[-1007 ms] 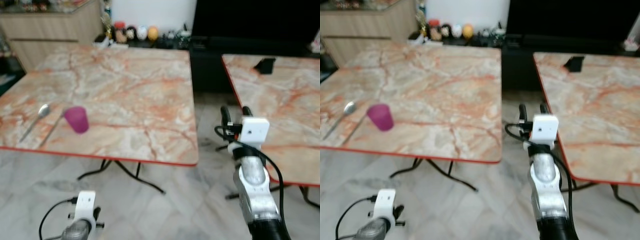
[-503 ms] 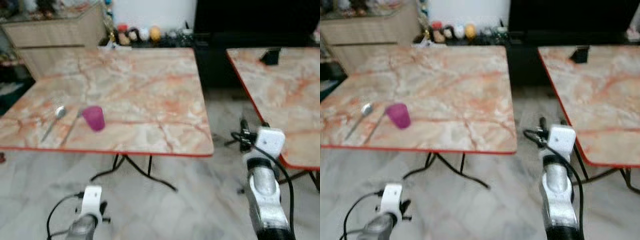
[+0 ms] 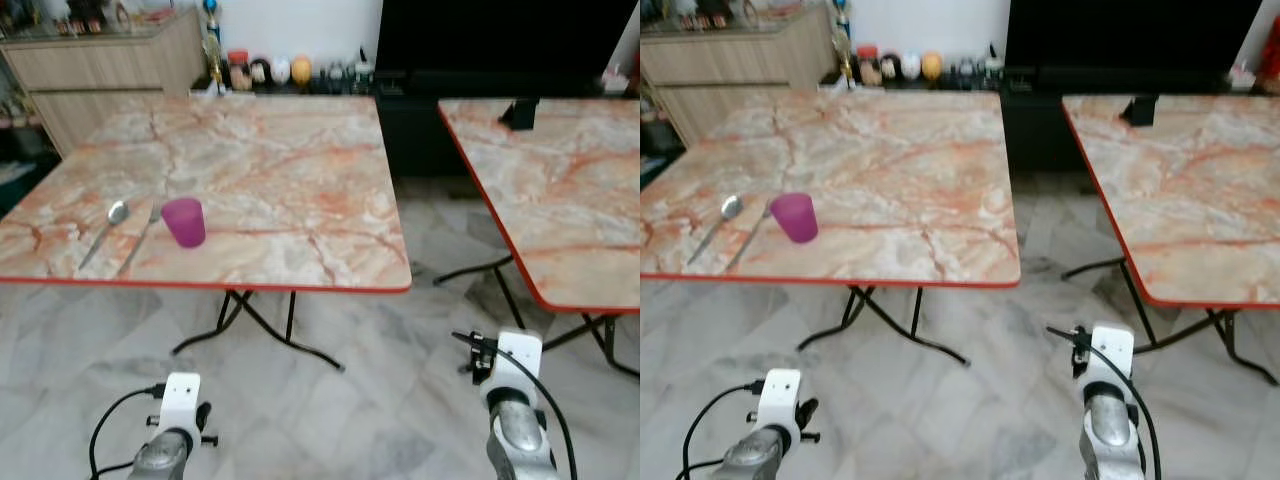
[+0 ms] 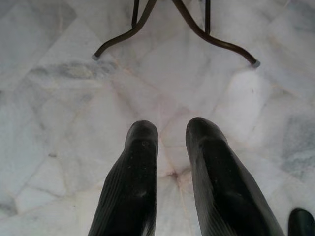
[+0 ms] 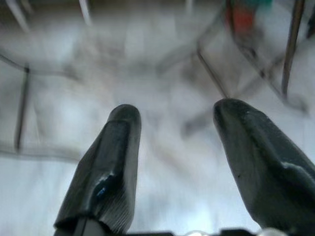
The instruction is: Setting the table
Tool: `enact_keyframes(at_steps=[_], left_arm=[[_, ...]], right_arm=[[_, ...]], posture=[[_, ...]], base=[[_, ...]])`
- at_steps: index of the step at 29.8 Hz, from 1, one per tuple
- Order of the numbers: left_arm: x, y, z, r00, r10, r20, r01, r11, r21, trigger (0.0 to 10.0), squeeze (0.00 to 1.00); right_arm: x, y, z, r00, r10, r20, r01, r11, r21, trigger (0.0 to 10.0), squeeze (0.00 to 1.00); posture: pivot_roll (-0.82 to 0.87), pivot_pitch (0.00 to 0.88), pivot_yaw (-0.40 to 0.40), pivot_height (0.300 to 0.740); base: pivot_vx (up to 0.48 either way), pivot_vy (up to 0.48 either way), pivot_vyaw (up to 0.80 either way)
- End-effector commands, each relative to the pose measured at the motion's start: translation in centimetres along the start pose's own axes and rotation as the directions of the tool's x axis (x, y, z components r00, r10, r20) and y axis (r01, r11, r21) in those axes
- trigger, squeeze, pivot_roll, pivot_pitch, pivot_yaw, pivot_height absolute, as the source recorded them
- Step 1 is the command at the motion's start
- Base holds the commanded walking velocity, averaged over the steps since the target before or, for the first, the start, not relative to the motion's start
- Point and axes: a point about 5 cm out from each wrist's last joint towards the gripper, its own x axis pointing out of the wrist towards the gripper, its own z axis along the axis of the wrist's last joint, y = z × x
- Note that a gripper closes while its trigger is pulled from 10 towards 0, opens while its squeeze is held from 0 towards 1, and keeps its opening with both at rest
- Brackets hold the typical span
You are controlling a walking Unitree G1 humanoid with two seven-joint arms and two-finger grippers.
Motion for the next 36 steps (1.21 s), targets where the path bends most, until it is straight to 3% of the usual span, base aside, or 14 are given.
enact_keyframes(at_steps=[1, 7, 12, 36], left_arm=[[-0.1, 0.3, -0.1, 1.000, 0.010, -0.003, -0.010, 1.000, -0.002, 10.0, 0.00], [-0.1, 0.4, -0.4, 1.000, 0.014, -0.018, -0.014, 1.000, -0.007, 10.0, 0.00], [-0.2, 0.6, -0.9, 0.999, 0.023, -0.038, -0.023, 1.000, -0.016, 10.0, 0.00], [-0.4, 0.7, -1.4, 0.998, 0.023, -0.066, -0.025, 1.000, -0.015, 10.0, 0.00]], right_arm=[[-0.3, 0.2, -1.7, 0.995, 0.017, -0.095, -0.016, 1.000, 0.015, 10.0, 0.00], [-1.6, 0.5, -5.2, 0.964, 0.055, -0.259, -0.050, 0.998, 0.027, 10.0, 0.00], [-2.7, 1.7, -7.1, 0.931, 0.118, -0.346, -0.110, 0.993, 0.044, 10.0, 0.00], [-3.4, 2.6, -8.1, 0.909, 0.138, -0.393, -0.137, 0.990, 0.031, 10.0, 0.00]], posture=[[0.00, 0.000, 0.020, 0.740], [0.00, 0.000, 0.019, 0.740], [0.01, 0.000, 0.017, 0.740], [0.03, 0.000, 0.007, 0.740]], base=[[0.000, 0.000, 0.00], [0.000, 0.000, 0.00], [0.000, 0.143, 0.00], [0.000, 0.100, 0.00]])
